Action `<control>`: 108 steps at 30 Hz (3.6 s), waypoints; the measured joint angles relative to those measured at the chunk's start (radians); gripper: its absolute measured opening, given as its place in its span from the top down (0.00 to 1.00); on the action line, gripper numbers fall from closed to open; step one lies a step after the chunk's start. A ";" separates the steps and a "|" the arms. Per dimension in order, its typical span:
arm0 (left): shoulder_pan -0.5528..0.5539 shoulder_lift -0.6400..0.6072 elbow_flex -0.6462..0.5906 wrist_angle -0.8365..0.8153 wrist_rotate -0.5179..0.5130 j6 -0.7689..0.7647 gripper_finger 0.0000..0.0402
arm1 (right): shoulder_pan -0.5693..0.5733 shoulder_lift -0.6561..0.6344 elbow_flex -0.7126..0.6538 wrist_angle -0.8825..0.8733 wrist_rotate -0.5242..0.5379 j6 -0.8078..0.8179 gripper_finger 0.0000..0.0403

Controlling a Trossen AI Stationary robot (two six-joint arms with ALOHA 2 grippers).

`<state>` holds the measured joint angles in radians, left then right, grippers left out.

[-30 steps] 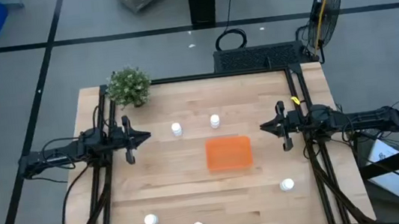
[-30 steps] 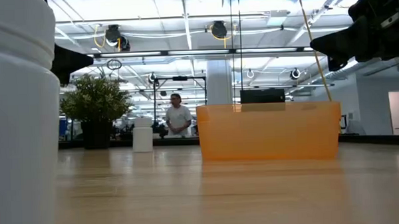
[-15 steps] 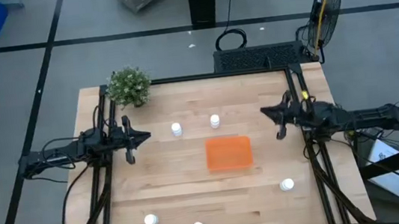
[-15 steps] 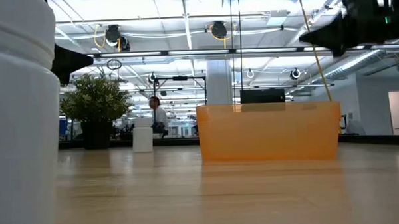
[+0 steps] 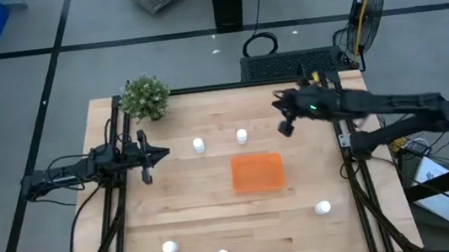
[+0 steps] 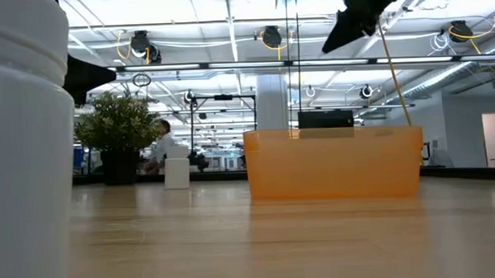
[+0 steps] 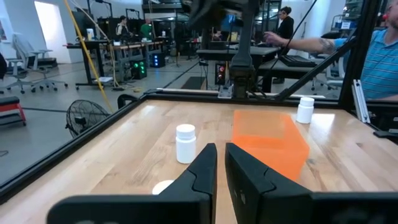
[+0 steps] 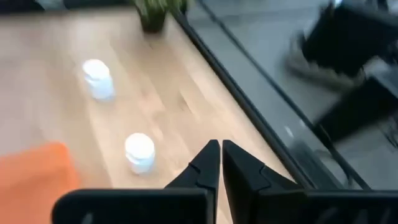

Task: Pick and place pill bottles into a basket
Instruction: Put the pill bottle into the bin

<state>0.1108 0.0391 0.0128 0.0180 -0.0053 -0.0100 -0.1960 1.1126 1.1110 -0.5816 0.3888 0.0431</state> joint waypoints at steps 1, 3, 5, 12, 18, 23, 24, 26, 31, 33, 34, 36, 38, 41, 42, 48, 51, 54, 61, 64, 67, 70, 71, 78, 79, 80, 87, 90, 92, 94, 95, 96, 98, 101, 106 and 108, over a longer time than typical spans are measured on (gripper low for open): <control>0.000 0.000 0.000 -0.002 0.001 0.000 0.91 | -0.012 0.042 0.040 -0.033 -0.002 -0.001 0.96; 0.000 0.000 0.001 -0.009 0.002 -0.001 0.91 | -0.033 0.117 0.093 -0.076 -0.055 -0.010 0.95; 0.000 0.000 0.001 -0.009 0.003 -0.001 0.91 | -0.046 0.186 0.131 -0.083 -0.136 -0.010 0.94; 0.000 0.000 0.001 -0.008 0.000 -0.041 0.91 | -0.054 0.372 0.220 -0.110 -0.234 0.065 0.97; 0.000 0.000 0.001 -0.010 0.004 -0.052 0.91 | -0.046 0.498 0.316 -0.175 -0.236 0.088 0.98; 0.000 0.000 0.001 -0.011 0.005 -0.053 0.91 | -0.020 0.570 0.417 -0.244 -0.236 0.089 0.83; 0.000 0.000 0.001 -0.012 0.005 -0.055 0.91 | -0.014 0.576 0.431 -0.245 -0.237 0.098 0.79; 0.000 0.000 0.001 -0.012 0.005 -0.056 0.91 | -0.003 0.591 0.451 -0.252 -0.236 0.101 0.70; 0.000 0.000 0.001 -0.013 0.006 -0.075 0.91 | 0.022 0.638 0.515 -0.311 -0.236 0.109 0.53; 0.000 0.000 0.001 -0.013 0.006 -0.078 0.91 | 0.030 0.660 0.537 -0.337 -0.237 0.120 0.48; 0.000 0.000 0.000 -0.013 0.006 -0.078 0.91 | 0.033 0.674 0.549 -0.359 -0.243 0.125 0.46; 0.000 0.000 0.001 -0.013 0.007 -0.078 0.91 | 0.034 0.705 0.584 -0.399 -0.286 0.137 0.44; 0.000 0.000 0.000 -0.013 0.007 -0.078 0.91 | 0.029 0.735 0.620 -0.454 -0.321 0.170 0.43; 0.000 0.000 0.000 -0.013 0.008 -0.078 0.91 | 0.026 0.779 0.652 -0.525 -0.341 0.183 0.43; 0.000 0.000 0.000 -0.013 0.008 -0.078 0.91 | 0.025 0.790 0.654 -0.535 -0.341 0.176 0.43; 0.000 0.000 0.000 -0.013 0.008 -0.078 0.91 | 0.016 0.824 0.656 -0.536 -0.340 0.129 0.43; 0.000 0.000 0.000 -0.013 0.008 -0.079 0.91 | 0.006 0.843 0.656 -0.530 -0.339 0.125 0.43; 0.000 0.000 0.000 -0.013 0.008 -0.079 0.91 | 0.004 0.861 0.656 -0.529 -0.338 0.103 0.42; 0.000 0.000 0.000 -0.013 0.013 -0.078 0.91 | 0.005 0.866 0.656 -0.480 -0.335 0.064 0.38; 0.000 0.000 0.000 -0.013 0.013 -0.078 0.91 | 0.000 0.867 0.656 -0.458 -0.334 0.065 0.35; 0.000 0.000 0.000 -0.013 0.013 -0.078 0.91 | -0.006 0.867 0.656 -0.458 -0.334 0.065 0.34; 0.000 0.000 0.000 -0.013 0.013 -0.078 0.91 | -0.012 0.872 0.656 -0.449 -0.334 0.065 0.32; 0.000 0.000 0.000 -0.013 0.014 -0.077 0.91 | -0.014 0.873 0.655 -0.448 -0.334 0.066 0.31; 0.000 0.000 0.000 -0.013 0.014 -0.077 0.91 | -0.021 0.873 0.632 -0.401 -0.332 0.048 0.30; 0.000 0.000 0.000 -0.013 0.014 -0.077 0.91 | -0.021 0.873 0.622 -0.393 -0.333 0.047 0.30; 0.000 0.000 0.000 -0.013 0.014 -0.077 0.91 | -0.021 0.873 0.613 -0.391 -0.333 0.046 0.30; 0.000 0.000 0.000 -0.013 0.014 -0.076 0.91 | -0.027 0.873 0.548 -0.361 -0.332 0.046 0.30; 0.000 0.000 0.000 -0.013 0.014 -0.076 0.91 | -0.027 0.873 0.527 -0.327 -0.333 0.041 0.30; 0.000 0.000 0.000 -0.013 0.014 -0.076 0.91 | -0.027 0.873 0.509 -0.306 -0.334 0.037 0.30; 0.000 0.000 0.000 -0.013 0.014 -0.076 0.91 | -0.027 0.873 0.496 -0.287 -0.334 0.027 0.30; 0.000 0.000 0.000 -0.013 0.014 -0.076 0.91 | -0.027 0.873 0.491 -0.278 -0.334 0.025 0.30; 0.000 0.000 0.000 -0.013 0.014 -0.076 0.91 | -0.028 0.873 0.487 -0.271 -0.335 0.024 0.30; 0.000 0.000 0.000 -0.013 0.014 -0.075 0.91 | -0.031 0.873 0.483 -0.261 -0.337 0.023 0.30; 0.000 0.000 0.000 -0.013 0.014 -0.075 0.91 | -0.037 0.873 0.482 -0.257 -0.338 0.023 0.30; 0.000 0.000 0.000 -0.013 0.014 -0.075 0.91 | -0.052 0.873 0.482 -0.249 -0.338 0.023 0.30; 0.000 0.000 0.000 -0.013 0.014 -0.075 0.91 | -0.054 0.873 0.482 -0.249 -0.338 0.024 0.30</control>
<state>0.1108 0.0391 0.0124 0.0048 0.0090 -0.0853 -0.2496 1.9854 1.5929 -0.8302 0.0513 0.0666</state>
